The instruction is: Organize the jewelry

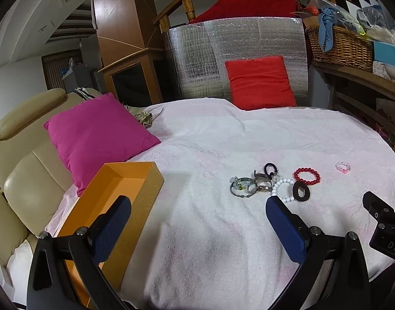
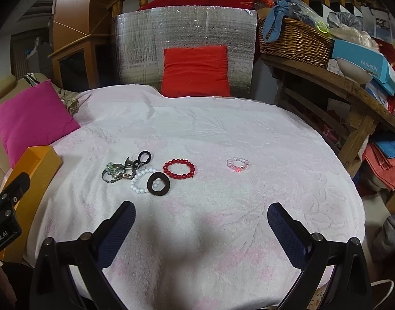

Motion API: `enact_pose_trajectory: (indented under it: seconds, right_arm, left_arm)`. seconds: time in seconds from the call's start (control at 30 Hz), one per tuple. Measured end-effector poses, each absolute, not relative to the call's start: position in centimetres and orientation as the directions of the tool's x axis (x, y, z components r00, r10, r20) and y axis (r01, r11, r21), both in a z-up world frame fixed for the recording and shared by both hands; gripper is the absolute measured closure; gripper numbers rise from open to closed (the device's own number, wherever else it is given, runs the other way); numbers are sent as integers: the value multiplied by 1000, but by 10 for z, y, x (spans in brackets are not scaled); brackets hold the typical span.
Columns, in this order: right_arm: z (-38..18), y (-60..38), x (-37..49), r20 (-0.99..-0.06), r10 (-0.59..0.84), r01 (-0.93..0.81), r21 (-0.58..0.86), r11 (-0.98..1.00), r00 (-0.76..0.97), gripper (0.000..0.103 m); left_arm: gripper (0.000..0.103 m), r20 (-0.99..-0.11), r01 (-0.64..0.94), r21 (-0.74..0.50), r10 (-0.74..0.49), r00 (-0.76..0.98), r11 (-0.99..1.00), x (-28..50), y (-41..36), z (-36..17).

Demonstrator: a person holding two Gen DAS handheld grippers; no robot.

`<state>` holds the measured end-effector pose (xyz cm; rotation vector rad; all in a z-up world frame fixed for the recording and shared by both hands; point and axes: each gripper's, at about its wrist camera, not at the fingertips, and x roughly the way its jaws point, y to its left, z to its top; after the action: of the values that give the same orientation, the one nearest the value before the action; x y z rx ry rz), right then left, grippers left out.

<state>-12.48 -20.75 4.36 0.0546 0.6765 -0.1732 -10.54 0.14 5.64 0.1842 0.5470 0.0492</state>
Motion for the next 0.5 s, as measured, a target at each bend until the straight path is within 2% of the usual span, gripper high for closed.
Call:
enact_pose_trajectory:
  seconds: [0.5]
  right_arm:
    - [44, -206, -125, -627, -140, 177, -4, 984, 766, 0]
  left_arm:
    - [0, -523, 3, 191, 100, 846, 982, -101, 0, 51]
